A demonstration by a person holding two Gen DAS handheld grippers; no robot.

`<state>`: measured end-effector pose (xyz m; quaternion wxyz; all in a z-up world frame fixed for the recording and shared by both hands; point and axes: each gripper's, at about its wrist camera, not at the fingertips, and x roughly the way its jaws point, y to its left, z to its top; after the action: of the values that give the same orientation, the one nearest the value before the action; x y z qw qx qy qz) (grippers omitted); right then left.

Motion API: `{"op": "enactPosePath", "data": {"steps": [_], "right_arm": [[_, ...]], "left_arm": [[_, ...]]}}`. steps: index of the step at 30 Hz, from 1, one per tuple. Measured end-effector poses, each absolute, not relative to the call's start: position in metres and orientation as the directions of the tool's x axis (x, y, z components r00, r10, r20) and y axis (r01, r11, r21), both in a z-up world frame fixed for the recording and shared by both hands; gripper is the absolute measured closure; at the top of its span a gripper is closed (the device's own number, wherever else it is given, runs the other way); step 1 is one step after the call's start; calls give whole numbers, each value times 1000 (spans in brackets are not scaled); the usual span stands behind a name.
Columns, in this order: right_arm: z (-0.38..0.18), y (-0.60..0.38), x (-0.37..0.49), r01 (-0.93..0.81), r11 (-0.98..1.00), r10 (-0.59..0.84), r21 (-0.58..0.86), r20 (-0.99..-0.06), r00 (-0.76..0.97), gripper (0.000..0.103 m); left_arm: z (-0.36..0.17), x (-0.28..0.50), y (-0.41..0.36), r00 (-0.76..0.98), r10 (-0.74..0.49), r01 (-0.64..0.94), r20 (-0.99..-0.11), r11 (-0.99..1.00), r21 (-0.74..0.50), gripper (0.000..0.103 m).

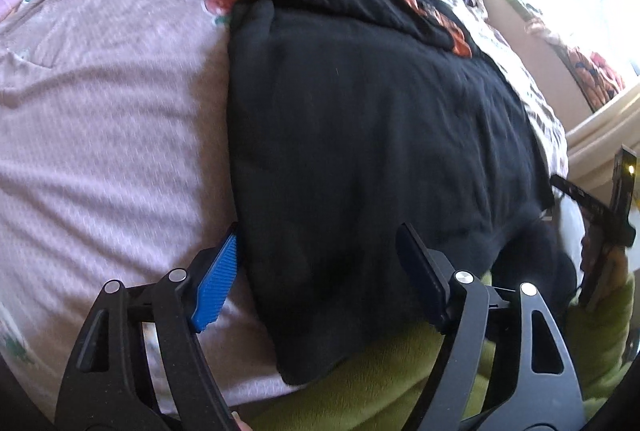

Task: Fold small clothes
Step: 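Grasp the black sweatshirt hem with both tools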

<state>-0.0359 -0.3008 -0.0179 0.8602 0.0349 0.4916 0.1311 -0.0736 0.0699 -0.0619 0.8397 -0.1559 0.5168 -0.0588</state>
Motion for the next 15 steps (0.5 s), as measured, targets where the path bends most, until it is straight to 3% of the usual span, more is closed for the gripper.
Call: {"op": "enactPosePath", "data": {"steps": [5,9,13,15], "right_arm": [[-38,-300,-30,-185,961,267,206,-869,418,41],[-50,-304,-28,-161,958,282,237,-877,388,48],[-46,-306,-32,-162,957,286,240,-871,400,79],[-41,-306,-35,-169,960,277,225,-865,418,91]], "left_arm": [[-67,-84,68,446,-266,-51,-855,946,-321,34],[-66,-83,70,441,-272,-64,-855,941,-332,35],[-69,-80,71,445,-263,-76,-856,941,-329,42],[-67,-80,72,447,-258,-81,-857,942,-325,54]]}}
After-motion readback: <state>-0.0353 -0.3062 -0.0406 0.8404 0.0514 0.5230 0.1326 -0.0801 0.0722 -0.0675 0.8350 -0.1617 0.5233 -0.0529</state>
